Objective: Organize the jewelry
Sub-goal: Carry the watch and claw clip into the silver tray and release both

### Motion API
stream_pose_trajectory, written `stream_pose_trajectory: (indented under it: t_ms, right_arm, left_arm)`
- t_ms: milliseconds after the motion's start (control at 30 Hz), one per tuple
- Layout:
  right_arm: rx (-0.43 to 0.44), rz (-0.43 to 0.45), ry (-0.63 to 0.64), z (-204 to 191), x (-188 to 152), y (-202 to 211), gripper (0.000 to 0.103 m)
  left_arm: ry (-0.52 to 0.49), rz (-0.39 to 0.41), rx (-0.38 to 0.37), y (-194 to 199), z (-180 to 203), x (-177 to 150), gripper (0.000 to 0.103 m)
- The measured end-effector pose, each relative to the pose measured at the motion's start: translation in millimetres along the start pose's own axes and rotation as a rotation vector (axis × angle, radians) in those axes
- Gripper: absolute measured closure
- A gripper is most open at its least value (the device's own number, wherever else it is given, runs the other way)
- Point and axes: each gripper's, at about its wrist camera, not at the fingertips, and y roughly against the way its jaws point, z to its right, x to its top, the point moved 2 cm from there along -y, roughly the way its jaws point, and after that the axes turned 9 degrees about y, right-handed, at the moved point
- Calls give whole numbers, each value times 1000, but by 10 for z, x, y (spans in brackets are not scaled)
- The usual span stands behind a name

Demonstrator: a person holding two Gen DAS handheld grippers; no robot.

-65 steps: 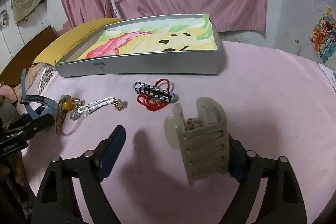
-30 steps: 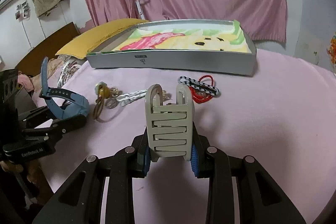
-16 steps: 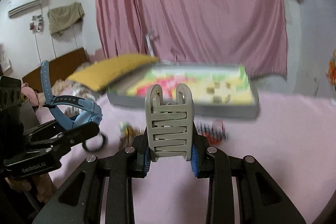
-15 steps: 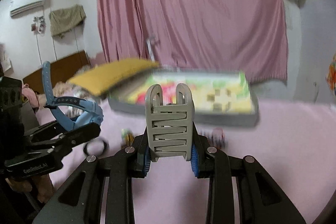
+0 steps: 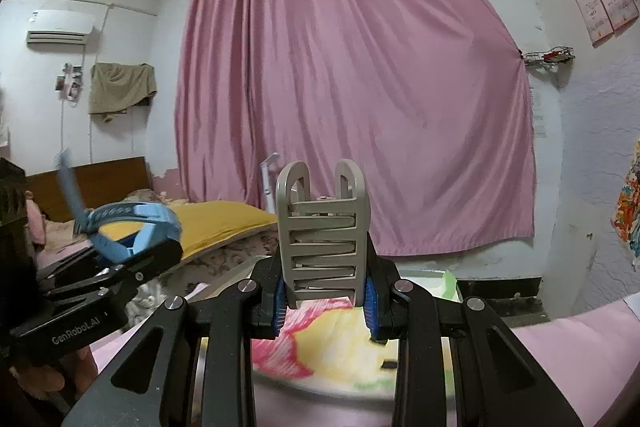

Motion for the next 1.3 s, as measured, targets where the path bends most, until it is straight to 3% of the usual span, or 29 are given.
stream_pose_trajectory:
  t_ms: [167,267,500,767,967,1300]
  right_arm:
    - [-37,-28,5,16,4,-417,76]
    - [-29,-71,-7,-25,-54,-612,76]
    - [-3,-266,-18,-22,-322,-981,76]
    - [47,-482,-44,2,-518,-1200,76]
    - [86,-592,-82,12,-742,-1333,76]
    - [113,-642,-95,32,-908,-1447,75]
  left_arm:
    - [14,-8,40,-381,-115,25,53]
    - [34,-55,51,-557,-169,-20,53]
    - [91,-284,89,-981,-377,-235,53]
    - [133,-480,98,-1168,-540,-480,53]
    - [160,-632,100,-1309,-616,-688,53]
    - [147,-665,99,-1334,-618,-731,53]
